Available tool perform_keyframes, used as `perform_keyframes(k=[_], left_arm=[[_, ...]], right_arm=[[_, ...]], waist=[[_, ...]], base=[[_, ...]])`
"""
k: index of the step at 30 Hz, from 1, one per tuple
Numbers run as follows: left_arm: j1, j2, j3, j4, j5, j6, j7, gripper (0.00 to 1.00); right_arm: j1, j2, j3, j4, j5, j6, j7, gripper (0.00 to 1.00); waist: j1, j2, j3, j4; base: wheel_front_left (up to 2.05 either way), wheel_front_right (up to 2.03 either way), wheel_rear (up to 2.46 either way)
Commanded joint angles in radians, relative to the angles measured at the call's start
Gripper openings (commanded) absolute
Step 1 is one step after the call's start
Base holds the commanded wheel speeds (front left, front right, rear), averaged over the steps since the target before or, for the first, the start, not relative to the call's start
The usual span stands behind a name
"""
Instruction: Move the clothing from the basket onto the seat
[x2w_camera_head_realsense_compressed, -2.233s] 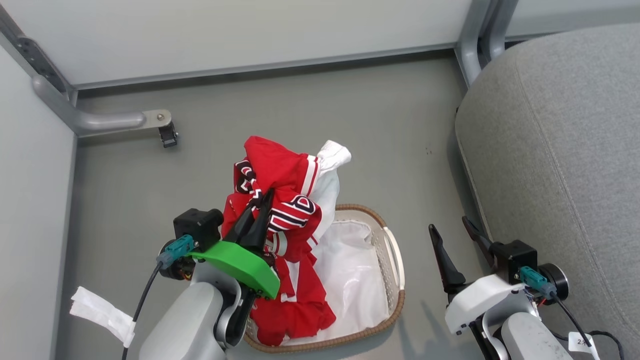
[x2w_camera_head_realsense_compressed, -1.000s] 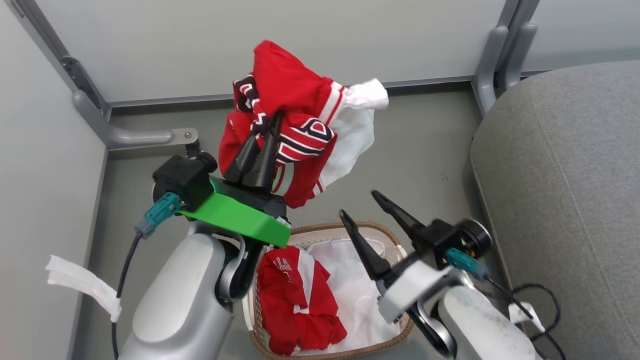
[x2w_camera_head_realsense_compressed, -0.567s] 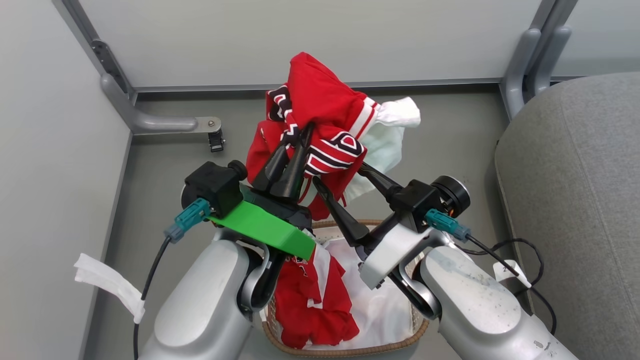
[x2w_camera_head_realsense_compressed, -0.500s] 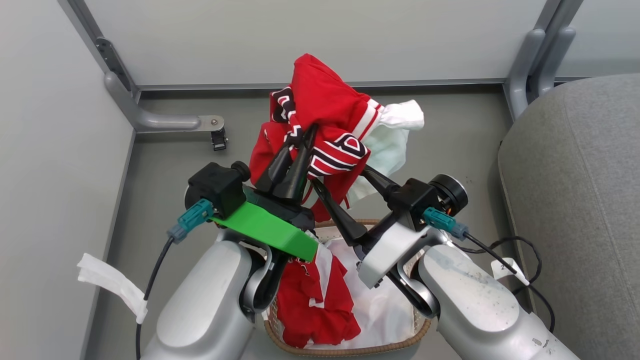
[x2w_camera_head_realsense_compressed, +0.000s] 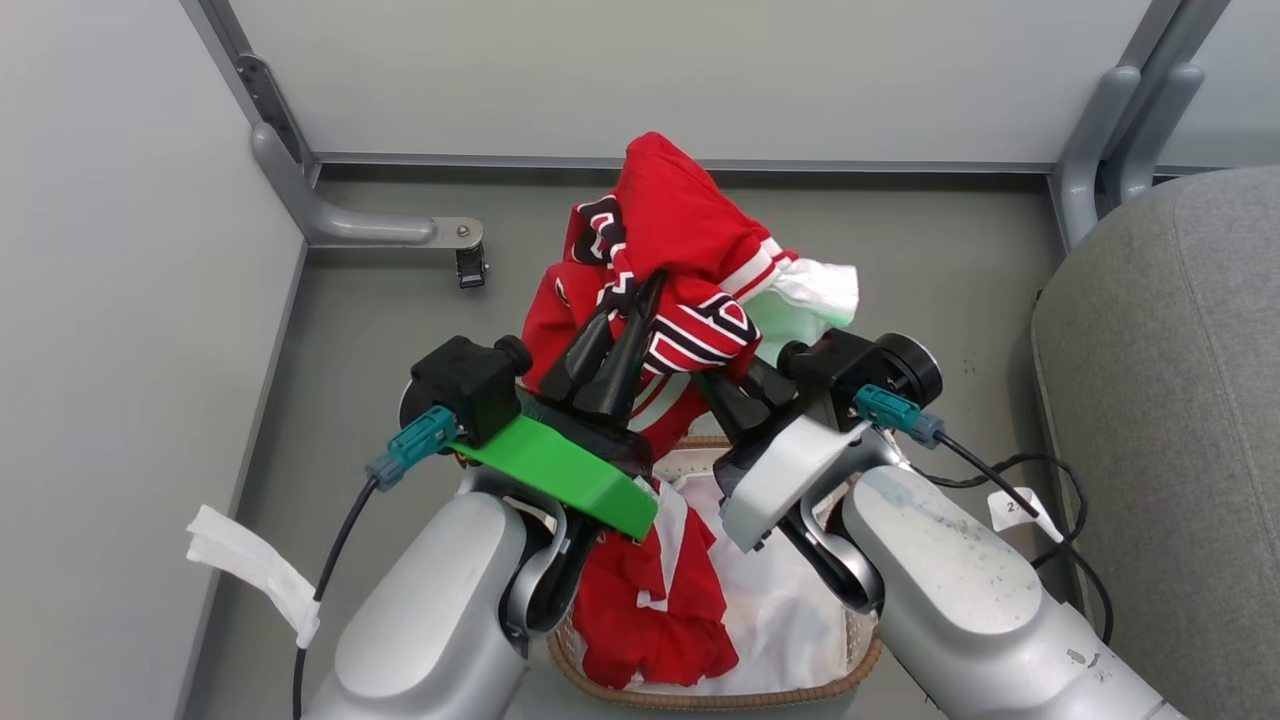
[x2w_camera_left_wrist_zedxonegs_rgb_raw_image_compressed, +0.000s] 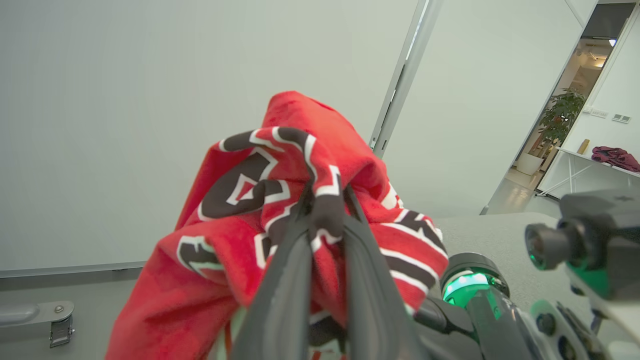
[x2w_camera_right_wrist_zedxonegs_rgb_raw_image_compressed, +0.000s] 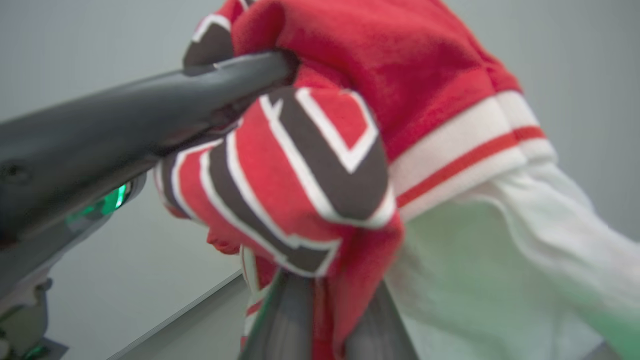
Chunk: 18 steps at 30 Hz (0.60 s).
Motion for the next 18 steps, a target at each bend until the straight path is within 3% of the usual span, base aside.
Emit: perform_keyframes(k=[1, 4, 5, 6, 7, 12, 18], left_arm=[[0.005, 0.0, 0.013, 0.002, 0.003, 0.0, -0.001, 0.0], [0.015, 0.0, 0.04, 0.014, 0.024, 0.0, -0.001, 0.0], [0.018, 0.001, 0.056, 0.017, 0.035, 0.0, -0.001, 0.18], [0.02, 0.001, 0.066, 0.021, 0.042, 0.0, -0.001, 0.63], [0.023, 0.001, 0.077, 0.029, 0.051, 0.001, -0.001, 1.0], [0.043, 0.0, 0.111, 0.047, 0.093, 0.001, -0.001, 1.0], [0.072, 0.011, 0.137, 0.041, 0.128, 0.0, -0.001, 1.0]], right_arm=[[0.017, -0.005, -0.004, 0.006, -0.003, -0.001, -0.005, 0.0], [0.028, -0.006, -0.003, 0.002, -0.008, -0.001, -0.004, 0.0], [0.031, -0.006, -0.002, -0.001, -0.009, -0.001, -0.004, 0.0], [0.033, -0.006, -0.003, -0.004, -0.009, -0.001, -0.004, 0.0], [0.034, -0.006, -0.002, -0.009, -0.009, -0.001, -0.004, 0.0], [0.059, -0.005, -0.024, -0.024, -0.002, -0.001, -0.004, 0.0], [0.095, -0.005, -0.072, -0.048, -0.023, -0.001, -0.004, 0.0]], waist=[[0.0, 0.0, -0.001, -0.005], [0.0, 0.0, -0.002, -0.02], [0.0, 0.0, -0.002, -0.027], [0.0, 0.0, -0.001, -0.033], [0.0, 0.0, 0.0, -0.043], [0.0, 0.0, 0.001, -0.092], [0.0, 0.0, 0.009, -0.201]], base=[[0.0, 0.0, 0.0], [0.0, 0.0, 0.0], [0.0, 0.0, 0.0], [0.0, 0.0, 0.0], [0.0, 0.0, 0.0], [0.0, 0.0, 0.0], [0.0, 0.0, 0.0]])
